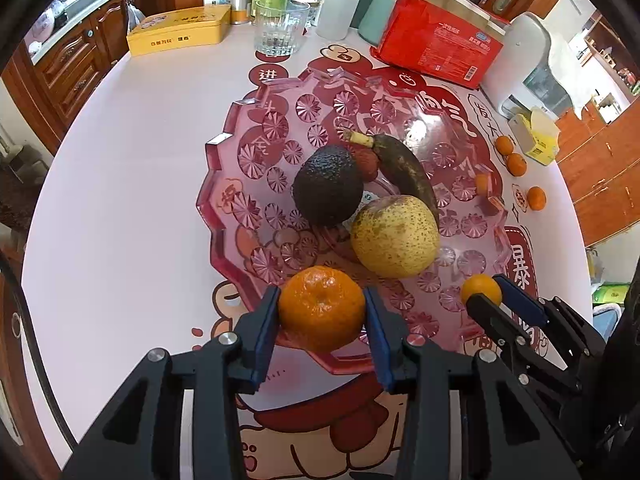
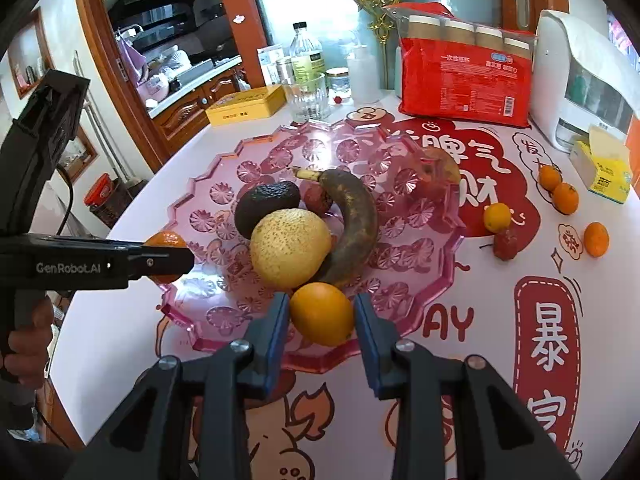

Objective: Organize fruits
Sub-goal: 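Carry both oranges over the pink bowl and open both tools to drop them, then lift both open tools out of the bowl and move toward the loose fruit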

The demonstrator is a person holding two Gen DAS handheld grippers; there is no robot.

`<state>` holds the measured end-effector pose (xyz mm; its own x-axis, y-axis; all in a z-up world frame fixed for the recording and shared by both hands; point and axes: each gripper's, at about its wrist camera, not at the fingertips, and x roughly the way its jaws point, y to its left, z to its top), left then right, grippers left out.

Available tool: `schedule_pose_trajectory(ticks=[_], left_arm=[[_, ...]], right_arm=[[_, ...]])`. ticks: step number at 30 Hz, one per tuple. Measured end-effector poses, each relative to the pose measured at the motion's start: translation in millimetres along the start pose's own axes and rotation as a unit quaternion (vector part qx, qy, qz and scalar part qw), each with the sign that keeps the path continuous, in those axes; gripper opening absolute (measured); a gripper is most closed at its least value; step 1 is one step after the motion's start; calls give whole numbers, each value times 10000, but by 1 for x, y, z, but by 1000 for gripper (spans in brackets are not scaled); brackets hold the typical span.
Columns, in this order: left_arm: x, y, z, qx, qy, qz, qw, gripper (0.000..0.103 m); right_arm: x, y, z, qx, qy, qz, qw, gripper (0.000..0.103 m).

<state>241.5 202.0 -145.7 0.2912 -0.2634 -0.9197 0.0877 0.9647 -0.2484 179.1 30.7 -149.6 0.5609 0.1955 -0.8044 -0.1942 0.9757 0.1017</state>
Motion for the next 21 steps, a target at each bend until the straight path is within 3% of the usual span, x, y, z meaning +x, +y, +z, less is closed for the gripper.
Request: schedule_pose_trajectory(ticks=[2, 3, 6, 8, 10, 21], left_arm=[[-1, 1, 0, -63, 2, -101, 9999, 44], [-2, 1, -1, -87, -9, -165, 9998, 51], [-7, -1, -4, -88, -38, -184, 9998, 59], [-8, -2, -6, -100, -22, -207, 9997, 59], [-10, -4, -8, -113, -3, -236, 9997, 59], [-8, -50, -28, 250, 192, -370, 9988, 59]], right_arm=[[3, -1, 0, 30, 73, 10, 10000, 35], [3, -1, 0, 56, 85, 14, 9999, 36], [1, -1, -1, 118, 54, 32, 9999, 51], [-3, 0, -1, 124, 17, 1, 9999, 62], [-7, 0, -3, 128, -3, -42, 9999, 66], [-34, -24, -17, 372, -4, -99, 9993, 73]])
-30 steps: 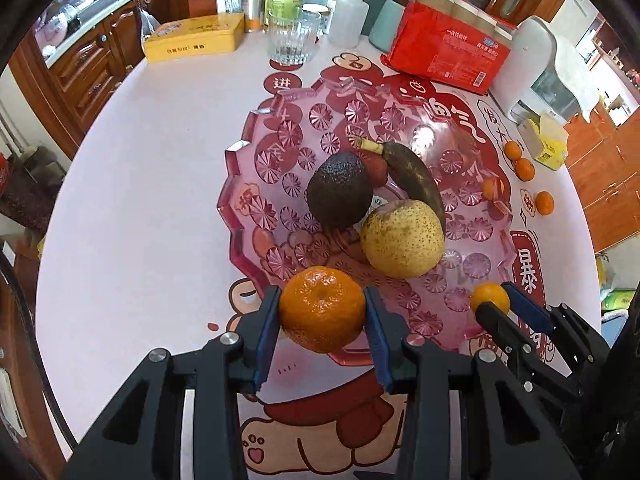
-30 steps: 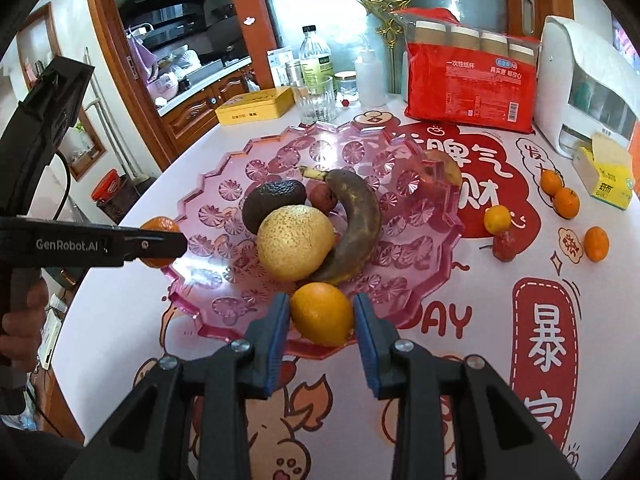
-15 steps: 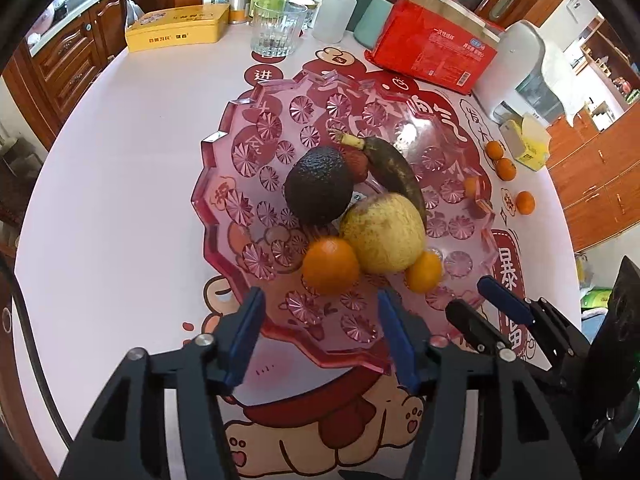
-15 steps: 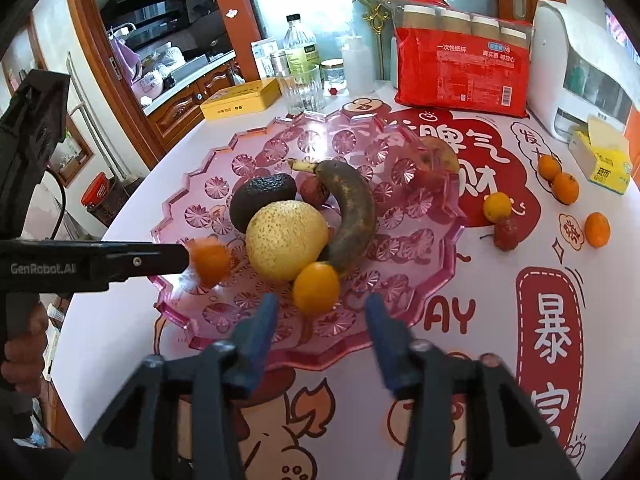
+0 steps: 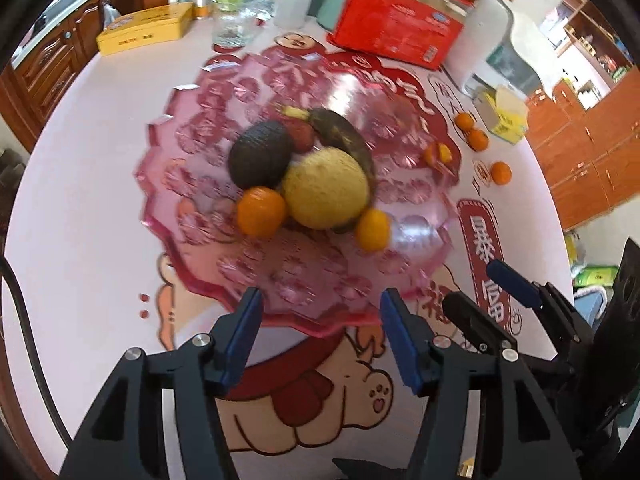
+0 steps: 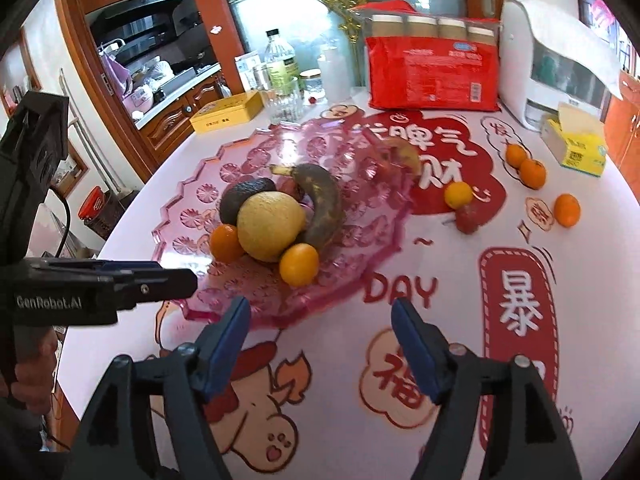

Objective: Organize fruits
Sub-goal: 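Lift both open tools out of the bowl and move toward the loose fruit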

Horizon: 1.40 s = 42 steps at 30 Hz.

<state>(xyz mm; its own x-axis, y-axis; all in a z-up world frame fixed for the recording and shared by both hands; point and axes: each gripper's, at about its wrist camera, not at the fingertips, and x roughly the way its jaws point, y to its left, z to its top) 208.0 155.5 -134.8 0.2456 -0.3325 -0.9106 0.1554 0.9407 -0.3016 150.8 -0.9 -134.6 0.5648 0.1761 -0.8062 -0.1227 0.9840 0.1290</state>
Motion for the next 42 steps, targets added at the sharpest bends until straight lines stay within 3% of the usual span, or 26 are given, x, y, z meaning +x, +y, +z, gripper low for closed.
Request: schedule_pose_trajectory(ticks=[11, 22, 34, 42], left_arm=[[17, -71, -14, 219, 103, 96, 9997, 62], [32, -139, -7, 29, -33, 202, 9998, 62], [75, -205, 13, -307, 51, 314, 9990, 62], [98, -214, 31, -933, -49, 372, 9949, 62]], right_arm=[[-15, -57, -24, 347, 401, 231, 9983, 74], [-39, -132, -18, 253, 261, 368, 9987, 74], [-48, -224, -14, 140, 197, 394, 9989, 74], [-43, -270, 0, -100, 144, 163, 9997, 74]])
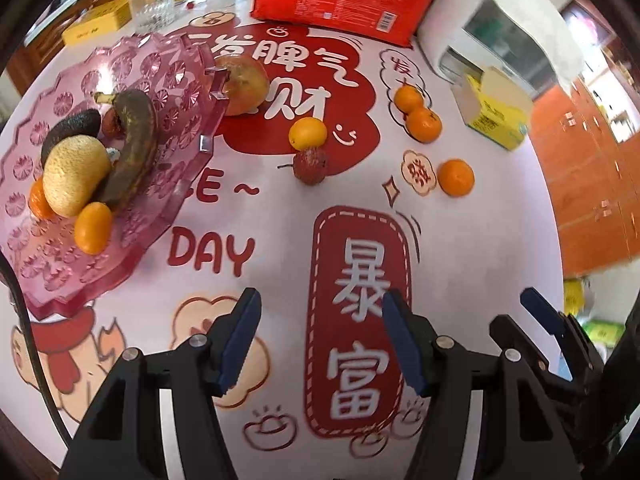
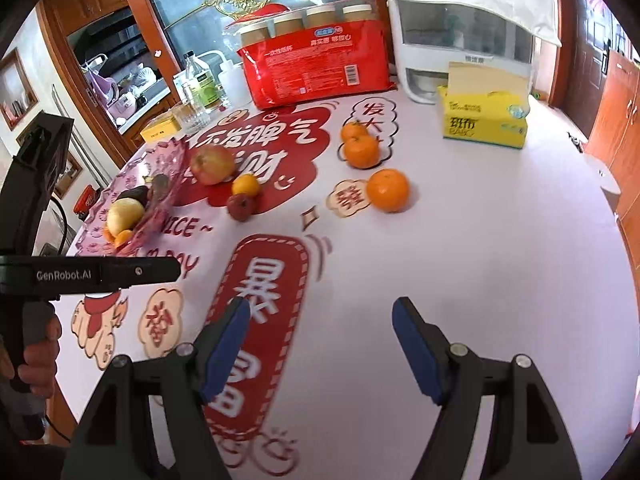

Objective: Organize fruits
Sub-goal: 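Lift both open tools out of the bowl and move toward the loose fruit, then grasp the red lychee with the left tool while the right tool grasps an orange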

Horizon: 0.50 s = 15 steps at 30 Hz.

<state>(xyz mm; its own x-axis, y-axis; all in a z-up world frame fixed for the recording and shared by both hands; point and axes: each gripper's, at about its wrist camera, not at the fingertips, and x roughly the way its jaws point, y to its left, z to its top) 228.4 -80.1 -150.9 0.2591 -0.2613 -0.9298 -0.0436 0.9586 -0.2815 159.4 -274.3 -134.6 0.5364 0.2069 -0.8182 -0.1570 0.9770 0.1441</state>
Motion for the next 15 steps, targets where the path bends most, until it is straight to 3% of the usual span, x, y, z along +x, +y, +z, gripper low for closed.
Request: schedule_pose_trajectory(ticks=[15], left_arm=[[40, -4, 51, -520, -290, 354, 9976, 61]], right_arm=[[37, -38, 57, -660, -319, -288, 9969, 74]])
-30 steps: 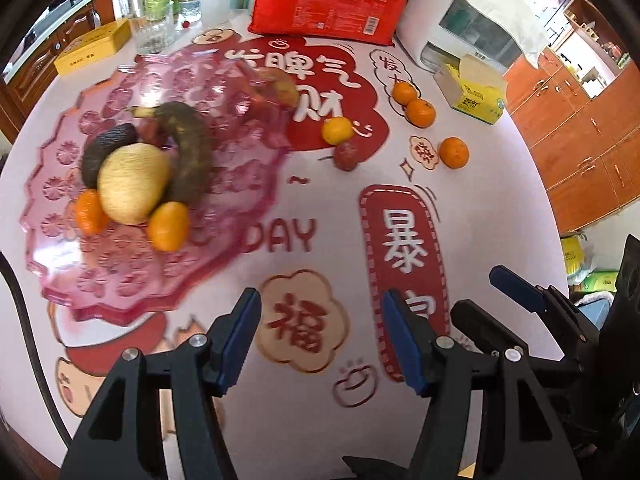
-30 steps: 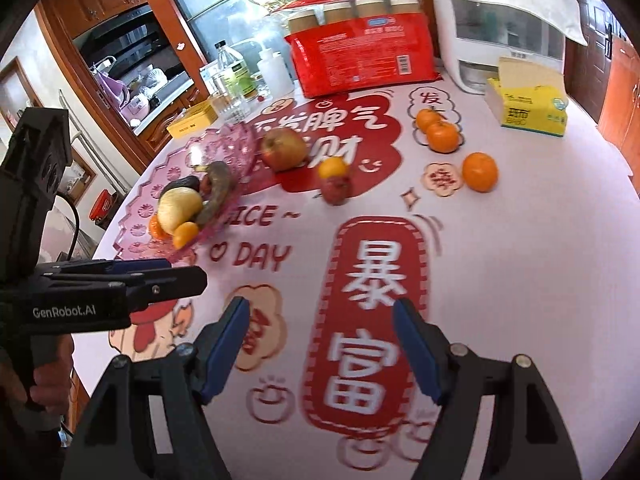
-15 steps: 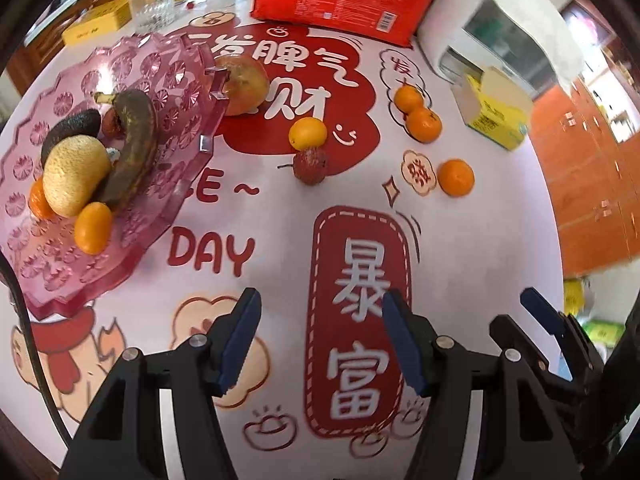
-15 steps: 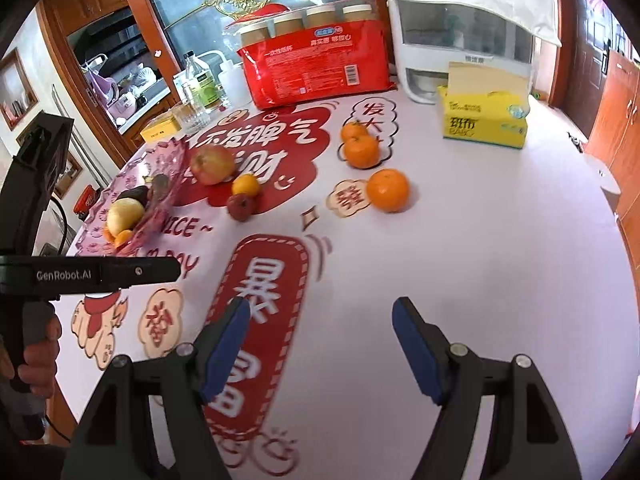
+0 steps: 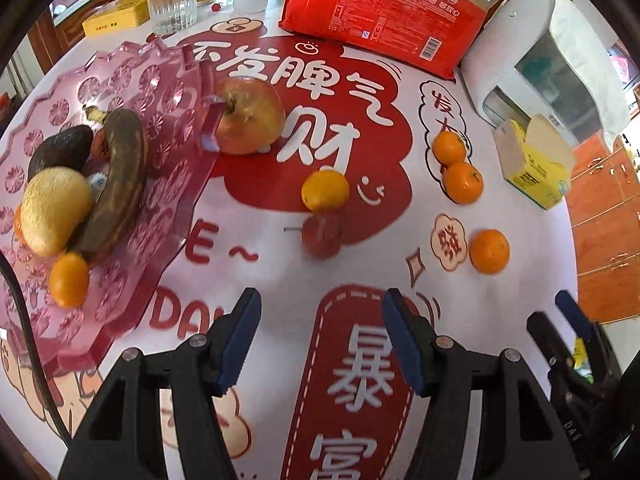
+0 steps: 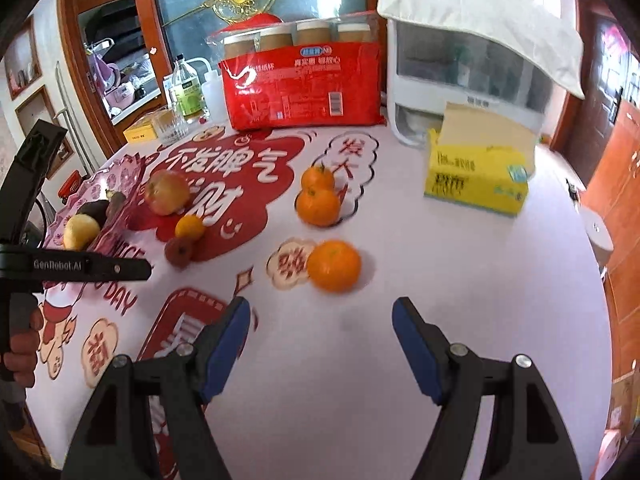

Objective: Organize fruits
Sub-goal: 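Grasp the red lychee with the left tool while the right tool grasps an orange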

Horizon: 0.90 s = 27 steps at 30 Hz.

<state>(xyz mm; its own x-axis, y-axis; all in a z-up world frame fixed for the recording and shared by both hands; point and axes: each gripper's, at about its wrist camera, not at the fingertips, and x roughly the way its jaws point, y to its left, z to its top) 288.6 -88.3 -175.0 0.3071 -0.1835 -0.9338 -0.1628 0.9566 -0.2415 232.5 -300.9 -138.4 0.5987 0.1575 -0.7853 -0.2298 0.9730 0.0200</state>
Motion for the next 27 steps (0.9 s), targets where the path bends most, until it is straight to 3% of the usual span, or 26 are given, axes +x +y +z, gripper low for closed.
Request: schedule_pose_trajectory(ticks=[5, 13, 23, 27], left_arm=[[10, -2, 6, -35, -85, 86, 9999, 59], [27, 4, 9, -203, -201, 105, 9995, 44], [36, 3, 11, -108, -684, -226, 9973, 33], [38, 1, 11, 14, -913, -187, 9956, 31]], right_arm=[[15, -2, 14, -194, -95, -18, 9998, 74], [35, -5, 25, -340, -228, -195, 9990, 74], [63, -5, 18, -432, 97, -31, 9990, 74], [71, -1, 15, -494, 183, 5, 9986, 74]])
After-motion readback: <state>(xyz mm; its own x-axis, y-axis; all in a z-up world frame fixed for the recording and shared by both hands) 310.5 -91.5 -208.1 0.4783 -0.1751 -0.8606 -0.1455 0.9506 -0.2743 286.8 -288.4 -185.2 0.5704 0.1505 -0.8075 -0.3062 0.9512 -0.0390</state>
